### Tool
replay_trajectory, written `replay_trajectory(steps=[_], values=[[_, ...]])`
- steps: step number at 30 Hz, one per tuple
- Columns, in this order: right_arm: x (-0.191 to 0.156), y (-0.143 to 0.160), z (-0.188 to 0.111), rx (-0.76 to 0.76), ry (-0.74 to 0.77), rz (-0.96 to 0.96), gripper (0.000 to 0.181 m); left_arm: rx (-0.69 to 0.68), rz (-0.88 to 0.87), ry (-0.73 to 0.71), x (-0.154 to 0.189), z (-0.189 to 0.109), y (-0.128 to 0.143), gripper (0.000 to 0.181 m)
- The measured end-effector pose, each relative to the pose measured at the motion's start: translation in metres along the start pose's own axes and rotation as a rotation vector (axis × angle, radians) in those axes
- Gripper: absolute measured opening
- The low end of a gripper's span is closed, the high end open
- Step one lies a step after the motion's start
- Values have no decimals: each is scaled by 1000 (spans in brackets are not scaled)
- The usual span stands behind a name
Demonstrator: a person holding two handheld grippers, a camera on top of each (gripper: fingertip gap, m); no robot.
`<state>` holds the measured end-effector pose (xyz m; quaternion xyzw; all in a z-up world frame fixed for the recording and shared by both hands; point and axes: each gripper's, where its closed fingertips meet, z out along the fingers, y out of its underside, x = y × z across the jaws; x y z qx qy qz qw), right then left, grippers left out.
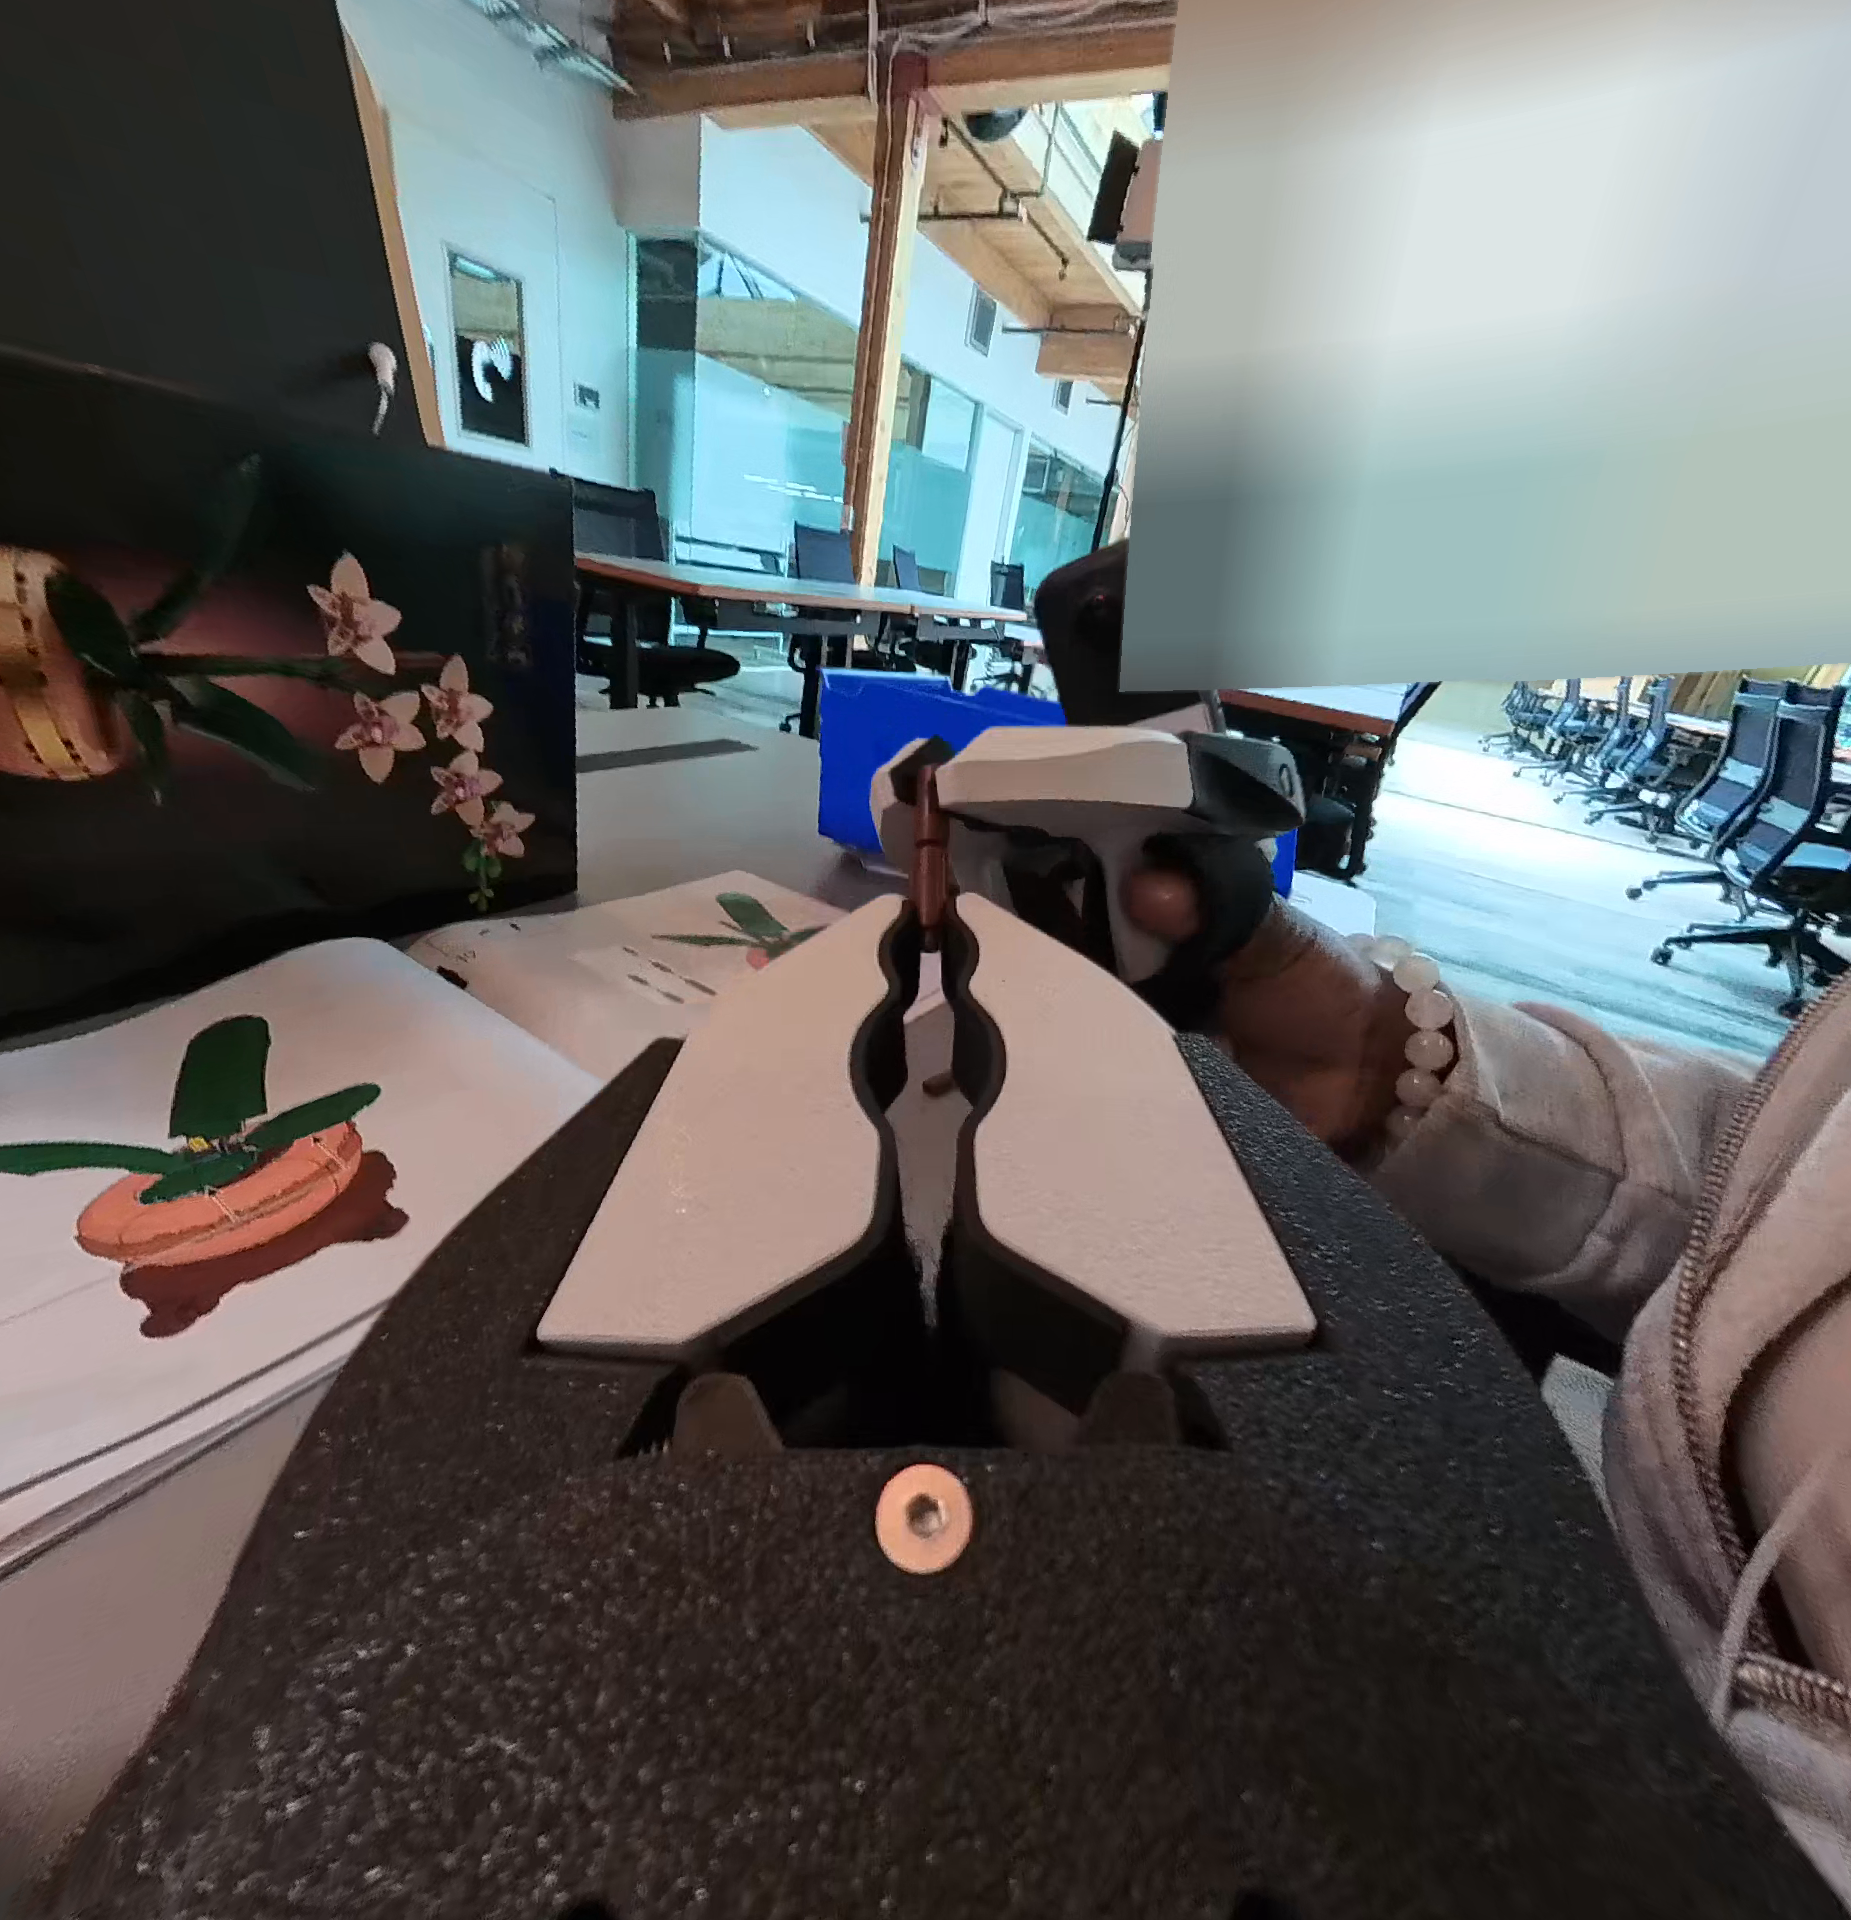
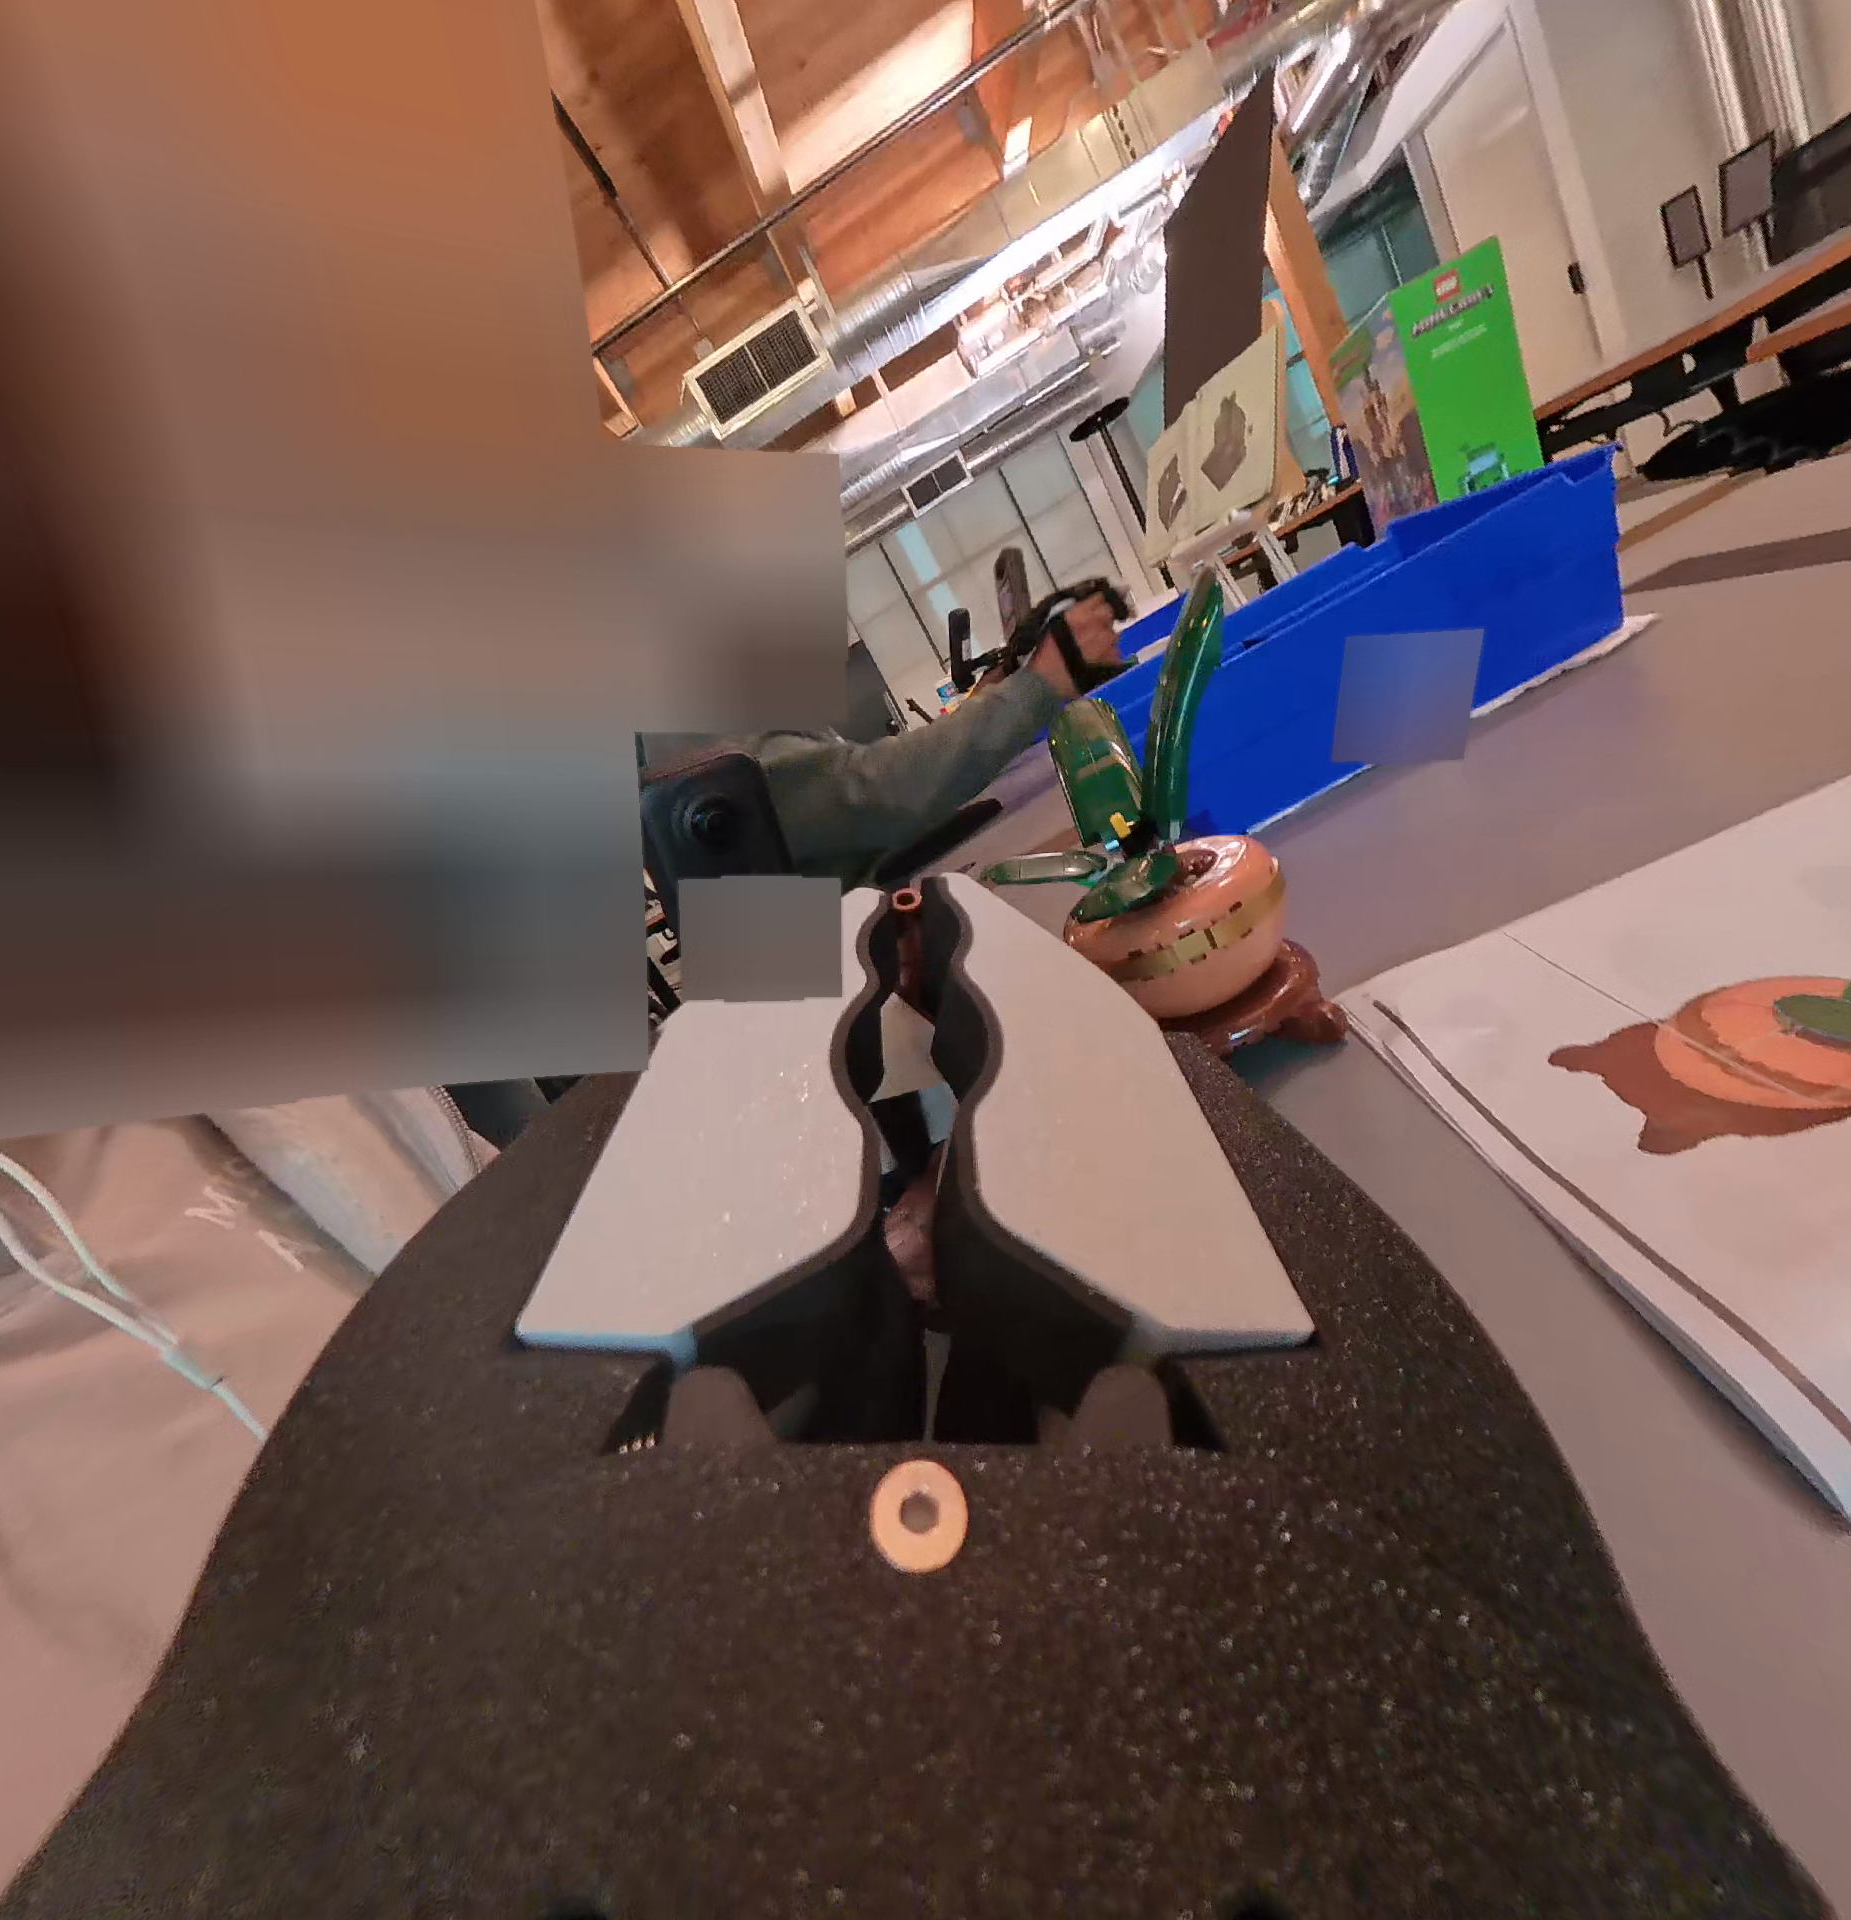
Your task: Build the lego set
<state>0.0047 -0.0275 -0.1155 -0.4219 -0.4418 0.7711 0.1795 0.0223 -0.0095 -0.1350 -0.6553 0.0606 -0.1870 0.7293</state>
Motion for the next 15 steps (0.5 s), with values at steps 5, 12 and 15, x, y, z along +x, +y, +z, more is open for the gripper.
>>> replay_trajectory(steps=[5, 12, 15], values=[[8, 10, -5, -36, 19, 4, 3, -77, -11, 20, -2, -1, 15, 2], [10, 18, -10, -85, 31, 1, 3, -184, 13, 61, 1, 0, 28, 2], [10, 22, -10, -112, 39, -27, 3, -216, 17, 69, 3, 1, 33, 2]])
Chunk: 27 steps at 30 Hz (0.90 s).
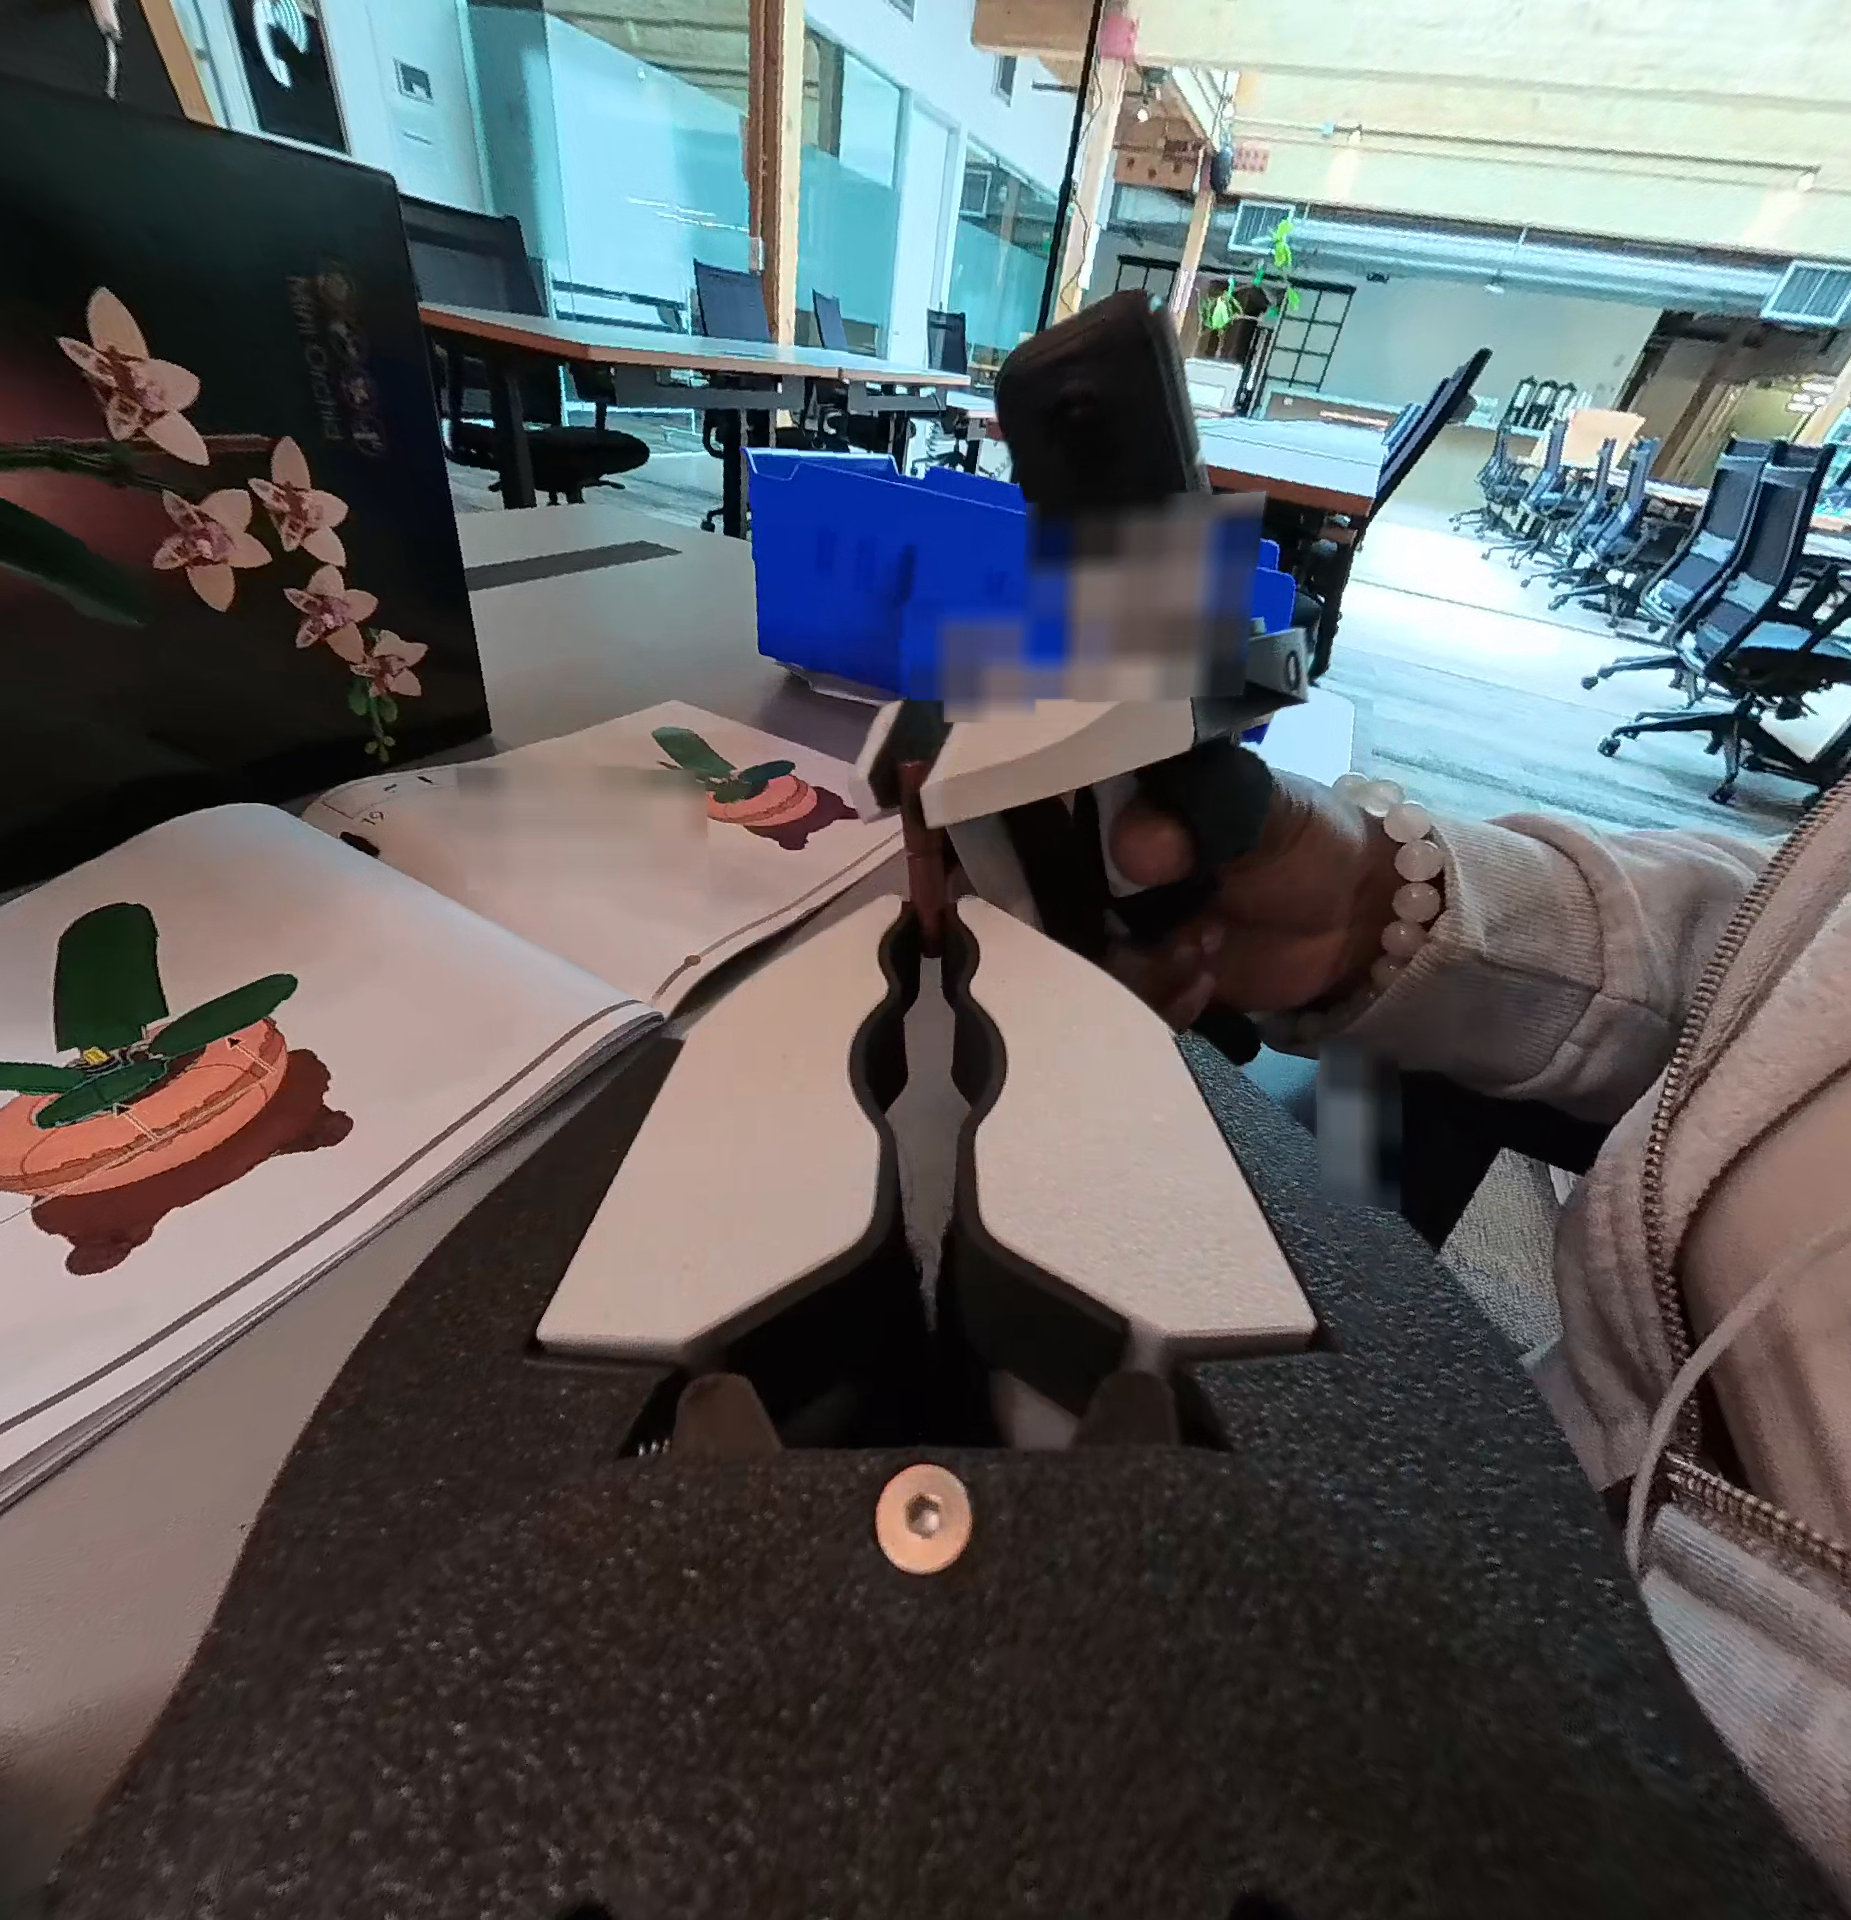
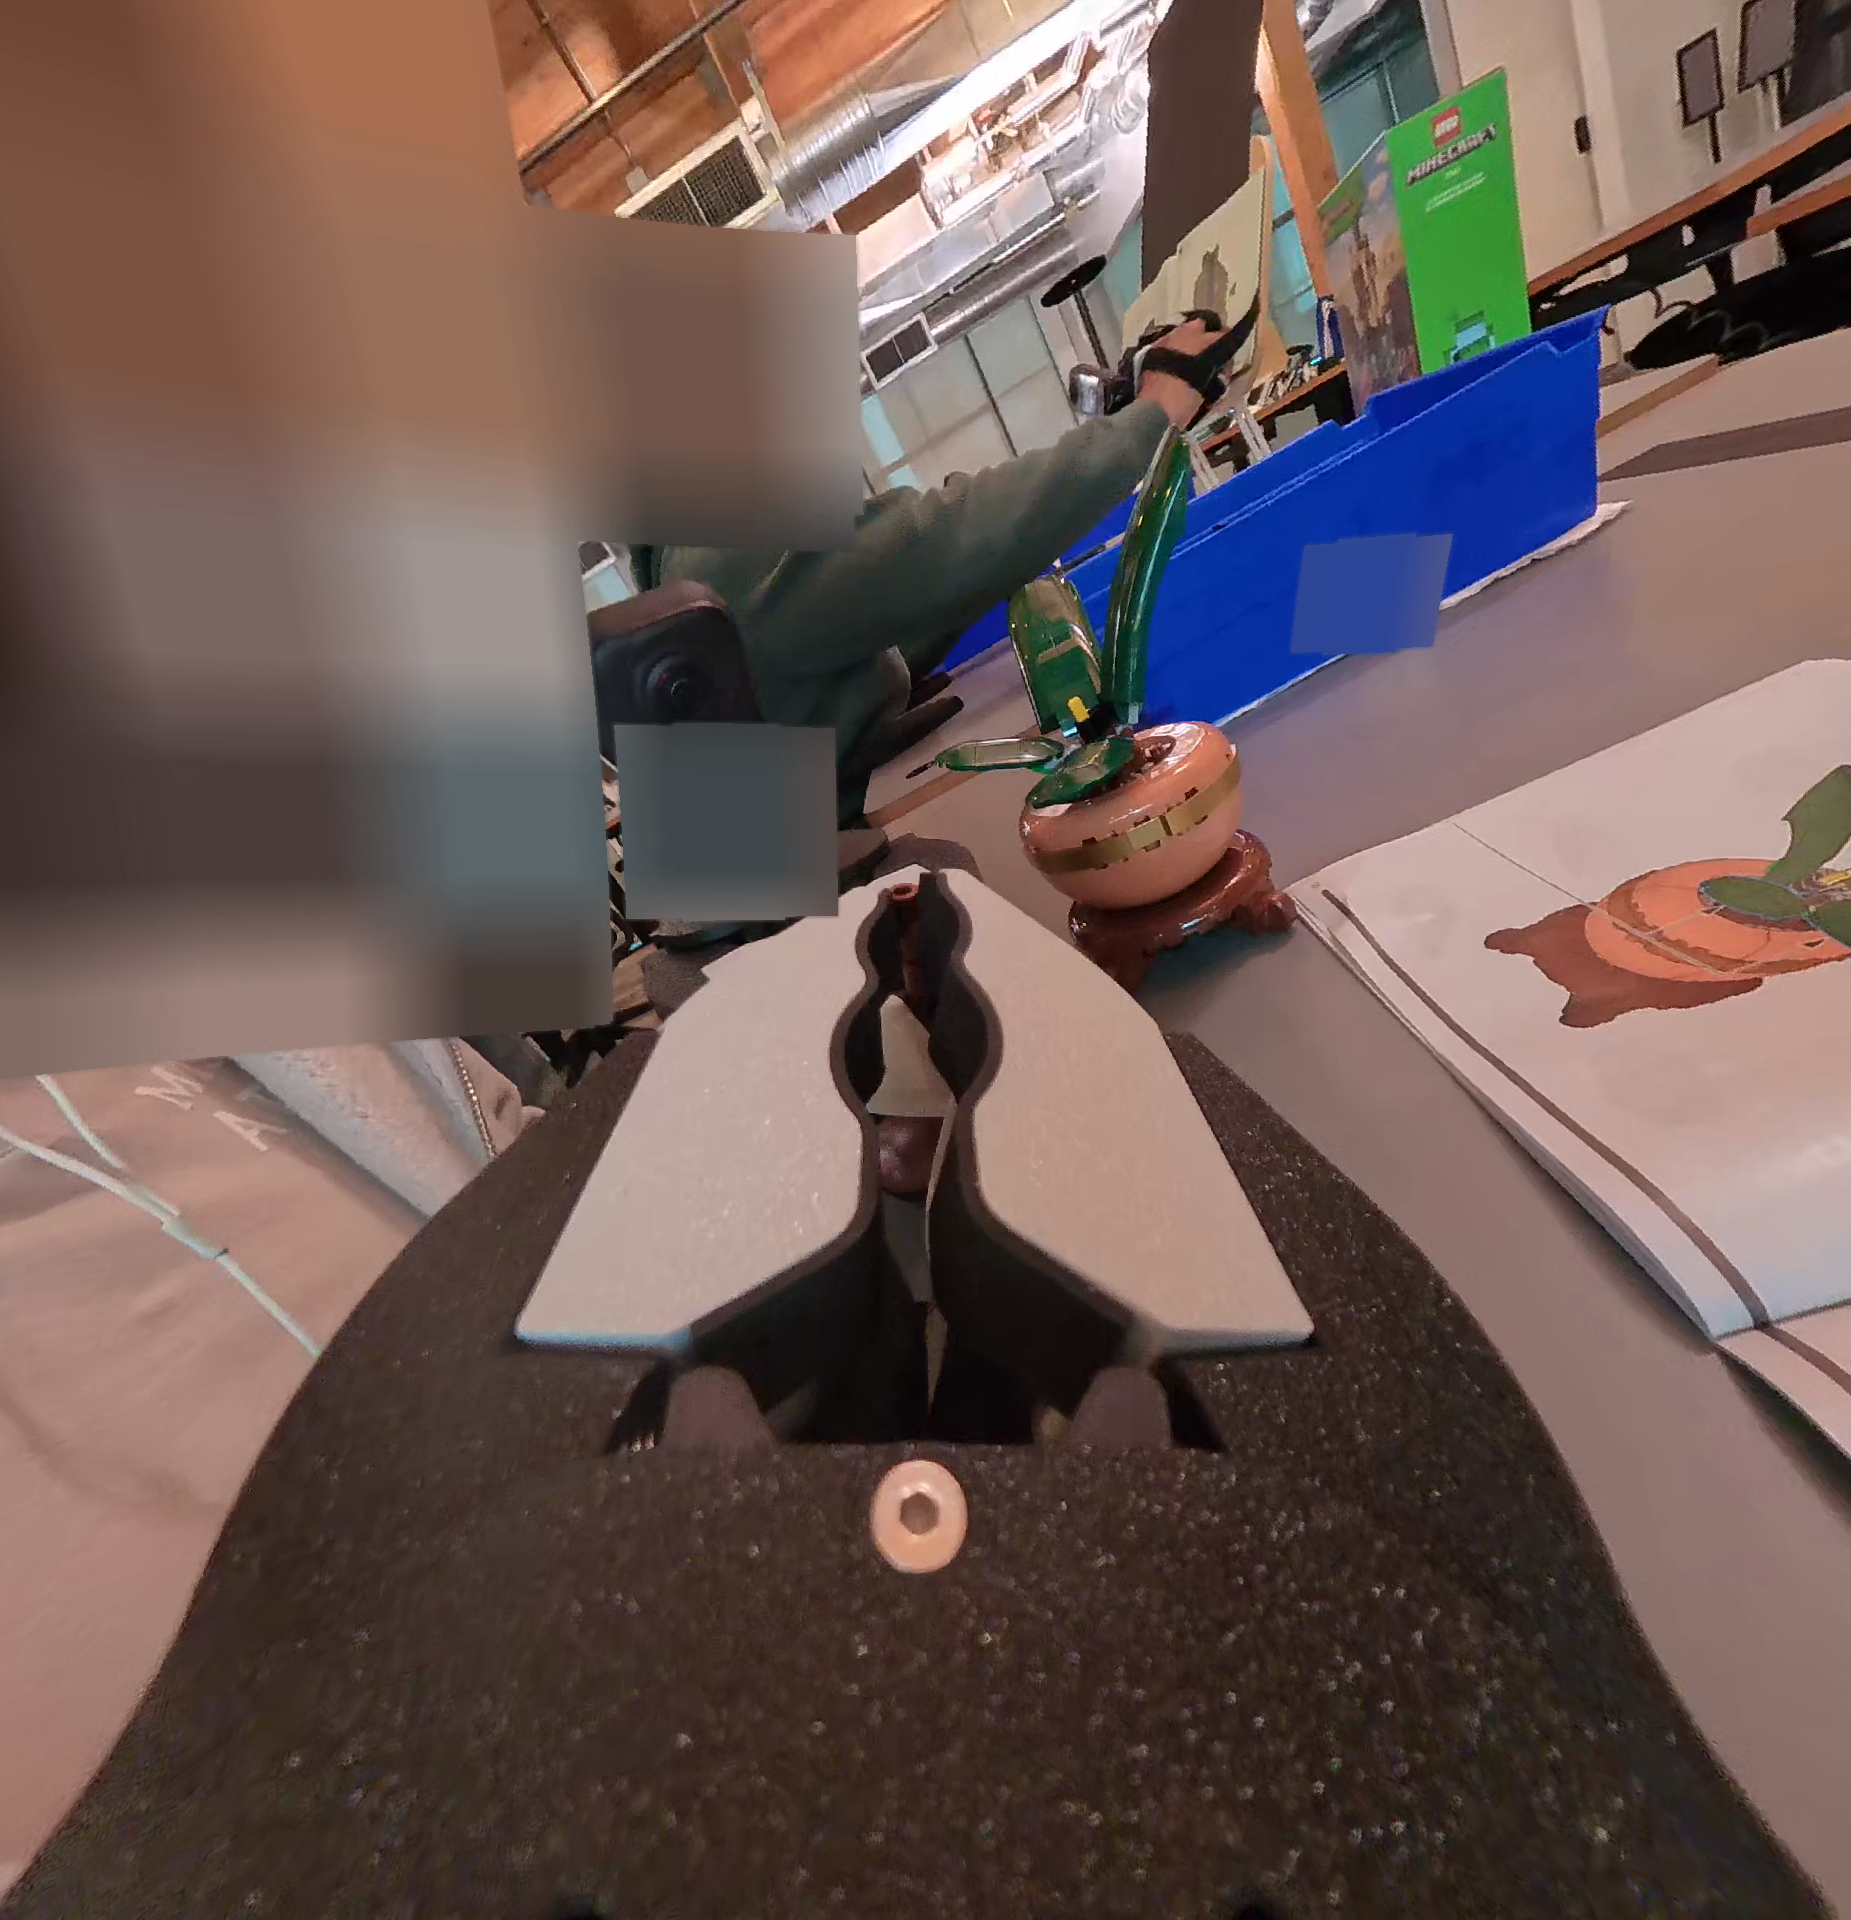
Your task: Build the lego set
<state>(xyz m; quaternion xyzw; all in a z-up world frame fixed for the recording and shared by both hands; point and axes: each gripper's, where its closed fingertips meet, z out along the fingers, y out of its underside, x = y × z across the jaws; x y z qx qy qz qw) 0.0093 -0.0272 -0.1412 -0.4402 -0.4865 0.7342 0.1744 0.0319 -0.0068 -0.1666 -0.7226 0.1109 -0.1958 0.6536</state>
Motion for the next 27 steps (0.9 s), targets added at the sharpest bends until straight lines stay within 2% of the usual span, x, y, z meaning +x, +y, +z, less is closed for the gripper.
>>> replay_trajectory(steps=[27], values=[[4, 8, -11, 25, 9, 10, 3, -74, 22, 18, 4, 6, 9, 2]])
